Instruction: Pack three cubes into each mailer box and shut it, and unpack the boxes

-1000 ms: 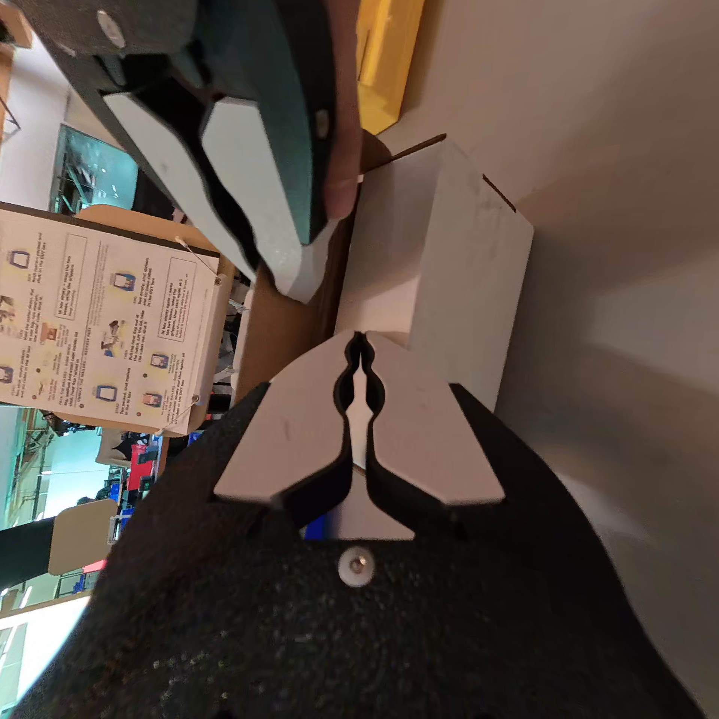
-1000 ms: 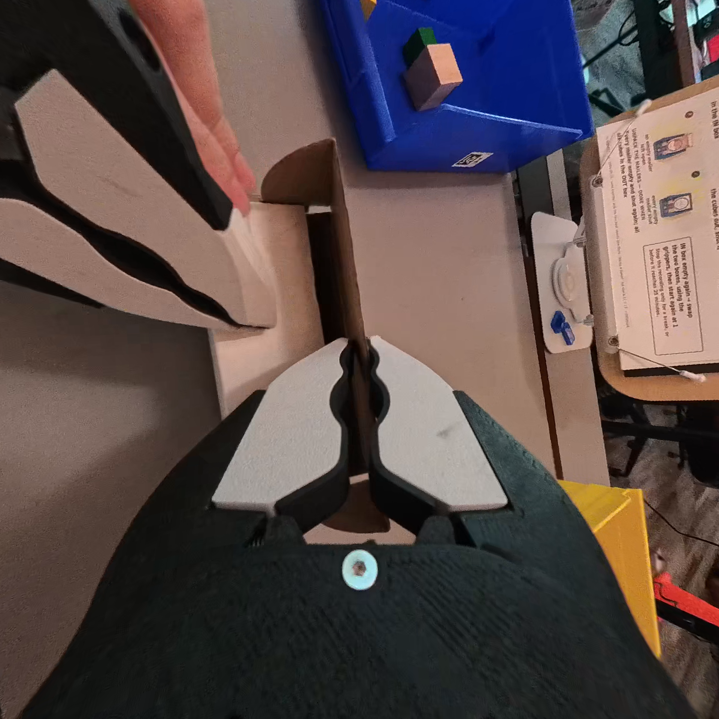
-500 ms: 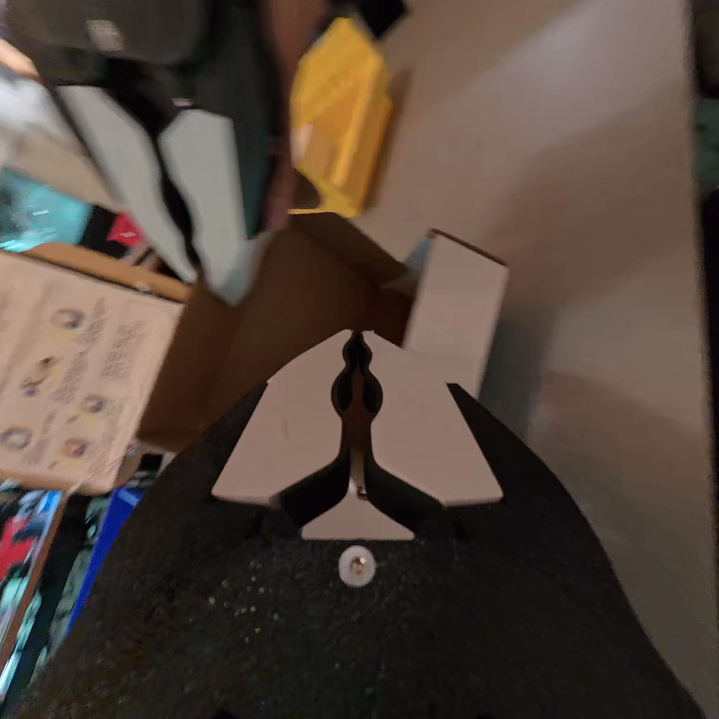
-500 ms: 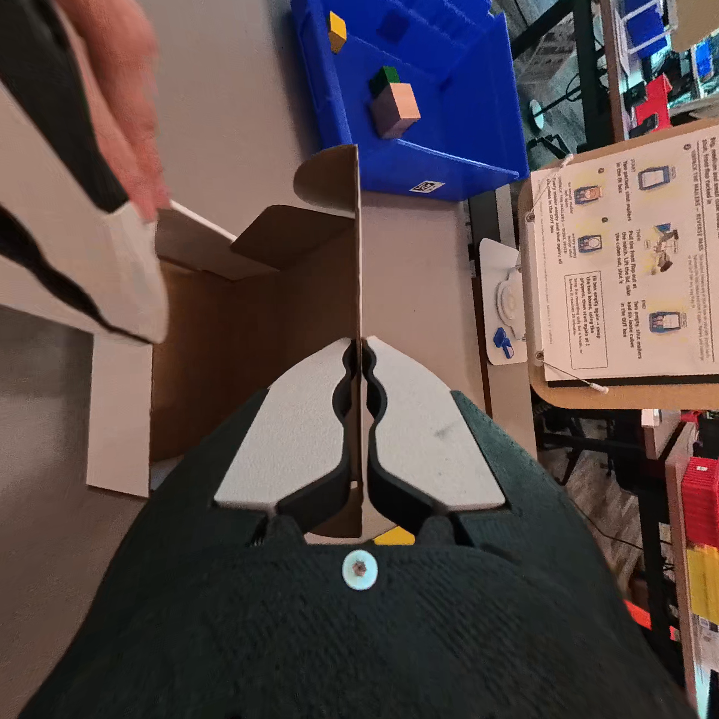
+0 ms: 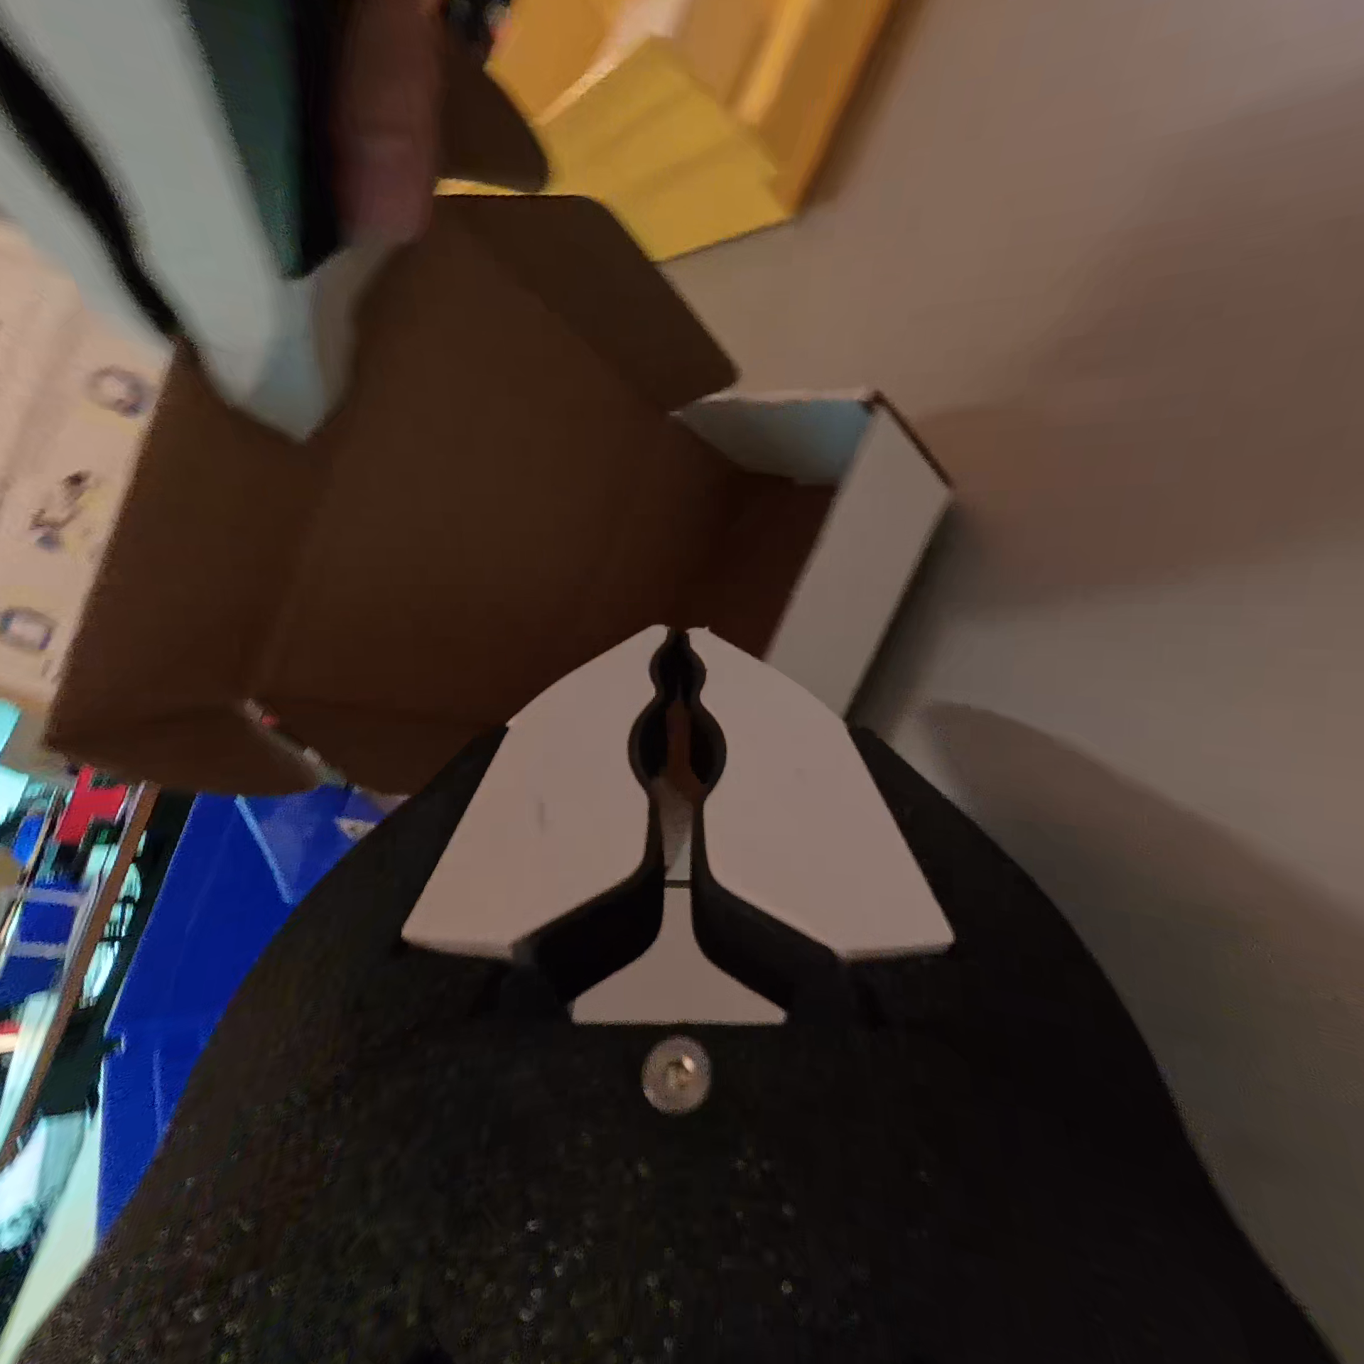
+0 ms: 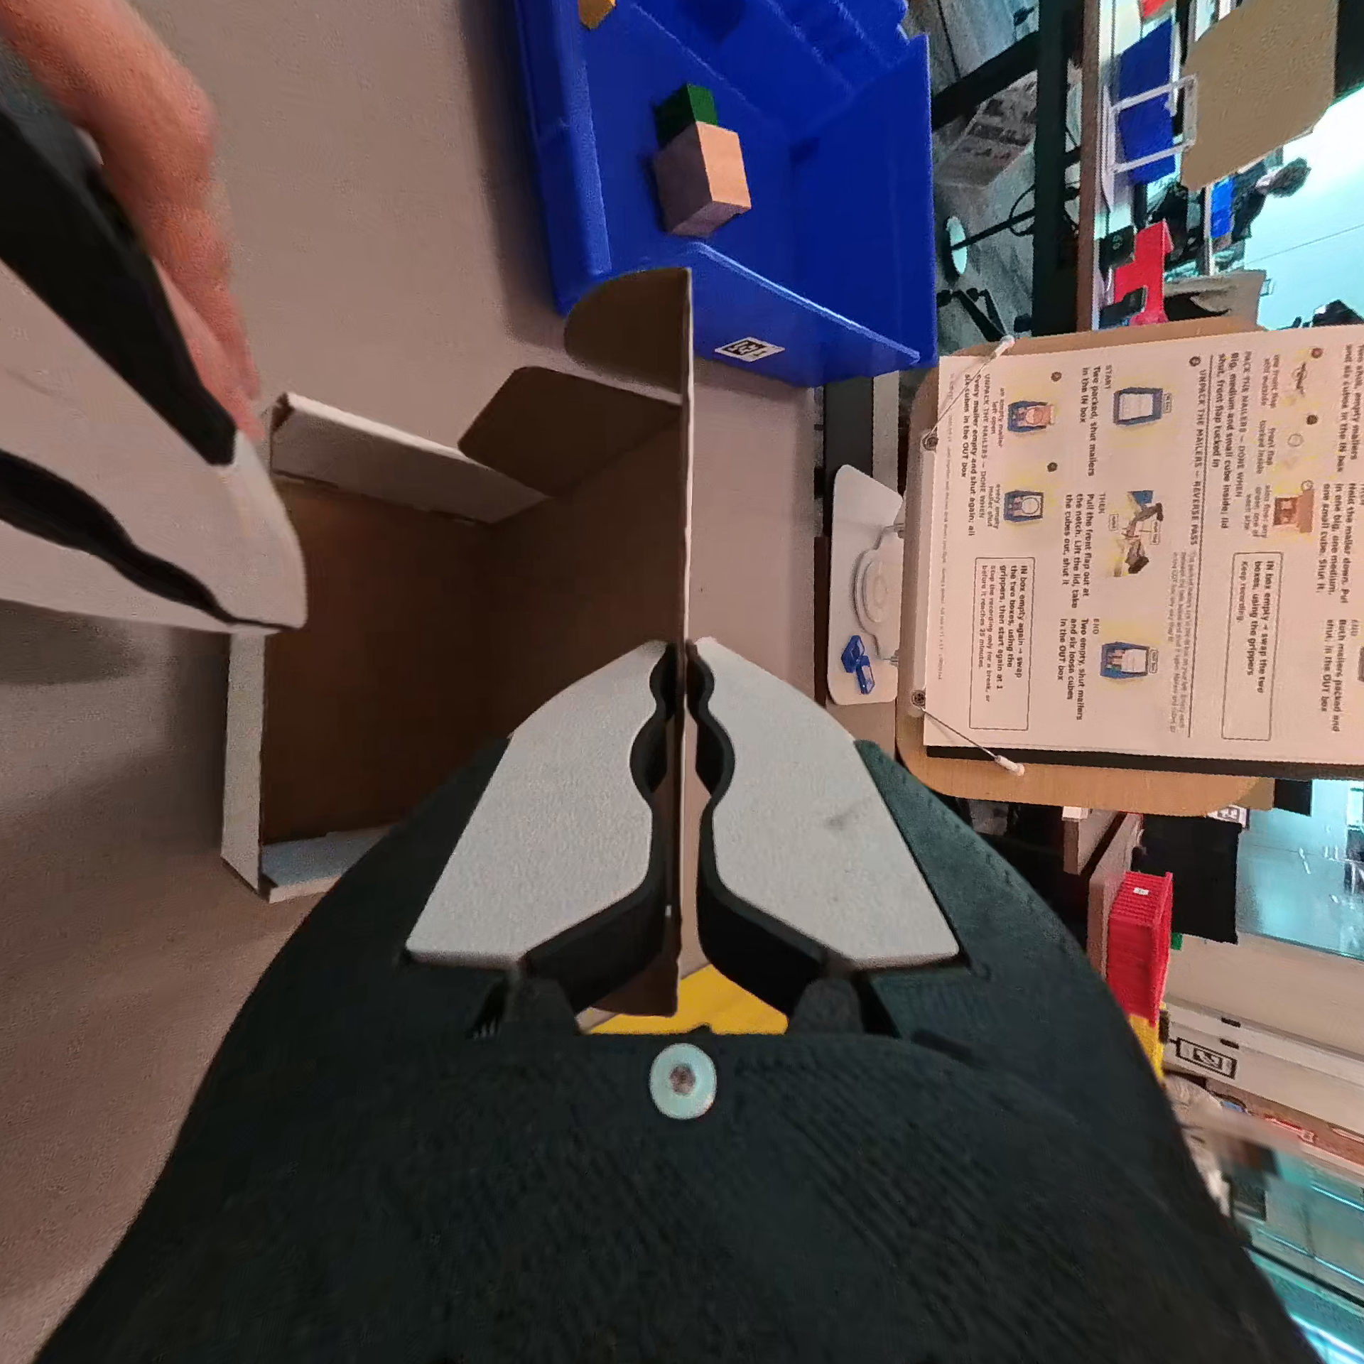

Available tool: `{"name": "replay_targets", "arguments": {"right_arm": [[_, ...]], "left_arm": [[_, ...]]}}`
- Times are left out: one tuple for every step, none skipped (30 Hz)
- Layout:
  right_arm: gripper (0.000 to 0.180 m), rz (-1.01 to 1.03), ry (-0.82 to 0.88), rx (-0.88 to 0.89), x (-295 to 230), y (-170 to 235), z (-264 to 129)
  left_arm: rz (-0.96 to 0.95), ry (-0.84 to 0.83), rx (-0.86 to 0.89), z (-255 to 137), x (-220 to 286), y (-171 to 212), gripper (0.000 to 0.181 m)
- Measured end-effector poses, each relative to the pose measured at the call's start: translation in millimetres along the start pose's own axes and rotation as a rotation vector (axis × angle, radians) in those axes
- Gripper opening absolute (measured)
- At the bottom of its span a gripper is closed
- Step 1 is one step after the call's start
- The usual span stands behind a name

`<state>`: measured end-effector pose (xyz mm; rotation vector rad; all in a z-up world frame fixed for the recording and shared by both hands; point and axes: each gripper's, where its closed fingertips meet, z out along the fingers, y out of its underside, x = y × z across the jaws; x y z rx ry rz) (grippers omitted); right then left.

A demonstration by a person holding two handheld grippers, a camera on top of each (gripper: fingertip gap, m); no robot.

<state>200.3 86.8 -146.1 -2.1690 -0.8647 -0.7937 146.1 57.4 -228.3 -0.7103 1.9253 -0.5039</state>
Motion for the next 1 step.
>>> {"name": "replay_targets", "arguments": {"right_arm": [[0.002,0.008,-0.008,0.013,0.5,-1.3,1.1]], "left_arm": [[-0.04,-0.036,-0.003,3.3,-6.1,4.2,0.0]]}}
